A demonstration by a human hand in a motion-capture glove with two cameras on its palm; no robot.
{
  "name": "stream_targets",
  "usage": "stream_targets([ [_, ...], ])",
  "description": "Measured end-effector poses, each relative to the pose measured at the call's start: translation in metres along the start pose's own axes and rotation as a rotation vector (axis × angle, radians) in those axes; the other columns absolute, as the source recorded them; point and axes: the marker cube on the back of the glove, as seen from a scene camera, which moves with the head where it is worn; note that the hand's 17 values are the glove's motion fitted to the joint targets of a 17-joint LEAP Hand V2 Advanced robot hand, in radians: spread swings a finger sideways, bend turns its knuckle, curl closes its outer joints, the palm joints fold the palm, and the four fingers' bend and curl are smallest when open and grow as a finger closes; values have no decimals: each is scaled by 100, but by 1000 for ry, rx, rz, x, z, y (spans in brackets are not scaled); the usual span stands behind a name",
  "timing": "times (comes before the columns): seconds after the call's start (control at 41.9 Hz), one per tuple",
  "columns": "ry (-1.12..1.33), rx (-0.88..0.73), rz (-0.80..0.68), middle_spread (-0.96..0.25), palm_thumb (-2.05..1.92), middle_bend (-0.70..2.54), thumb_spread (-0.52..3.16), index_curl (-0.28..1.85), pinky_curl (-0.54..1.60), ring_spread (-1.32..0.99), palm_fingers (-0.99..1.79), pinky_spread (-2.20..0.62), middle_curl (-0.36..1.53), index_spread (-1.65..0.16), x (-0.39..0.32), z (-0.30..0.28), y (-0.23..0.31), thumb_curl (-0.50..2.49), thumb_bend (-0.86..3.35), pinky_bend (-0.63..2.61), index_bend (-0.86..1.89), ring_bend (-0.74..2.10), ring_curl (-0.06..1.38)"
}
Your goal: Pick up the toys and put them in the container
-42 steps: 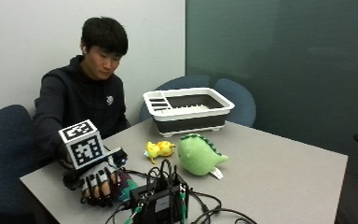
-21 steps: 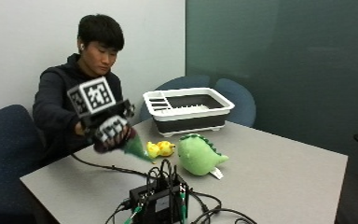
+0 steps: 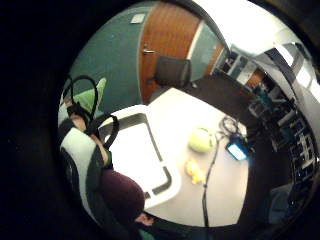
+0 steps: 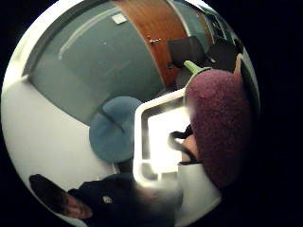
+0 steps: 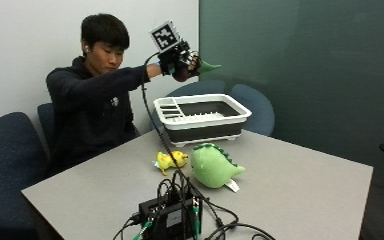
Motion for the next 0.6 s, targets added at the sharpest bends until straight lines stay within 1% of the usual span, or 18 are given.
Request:
stream_targets([
  [0.072,73,-83,-39,-19,63,114,57,14,50,-30,104,-37,65,-22,-19,31,-2,73,9,109,53,139,55],
  [0.143,175,-211,-134,-19,61,111,63,13,50,-30,96,-37,65,-21,-18,58,1,72,6,108,42,141,55],
  [0.167,172,-258,-131,-19,59,108,70,12,49,-29,90,-36,64,-21,-19,64,2,71,5,106,38,140,54],
  [0.191,148,-299,-102,-19,55,103,78,12,49,-29,80,-36,63,-21,-20,68,2,69,3,103,34,139,54],
  [0.215,121,-330,-70,-18,47,94,85,13,50,-29,46,-33,60,-21,-21,70,3,66,-2,102,31,129,52],
  [0.239,106,-348,-54,-18,41,88,89,16,53,-28,26,-30,60,-21,-19,70,4,63,-5,104,31,125,54],
  [0.286,87,-347,-50,-14,31,73,95,19,56,-22,-6,-24,56,-20,-7,62,5,59,-8,109,33,110,53],
  [0.31,61,-334,-33,-12,24,66,97,20,54,-19,-19,-21,53,-20,-2,56,6,56,-11,109,34,100,49],
  [0.382,-10,-291,46,-10,17,59,103,18,47,-16,-12,-14,48,-19,20,36,6,52,-7,105,32,88,40],
  [0.477,5,-276,24,-10,11,57,110,20,41,-14,-2,-9,46,-19,92,6,13,48,-5,97,33,82,33],
  [0.596,11,-317,216,-9,8,55,119,23,38,-13,2,-6,45,-19,149,-4,52,44,-2,92,33,81,30],
])
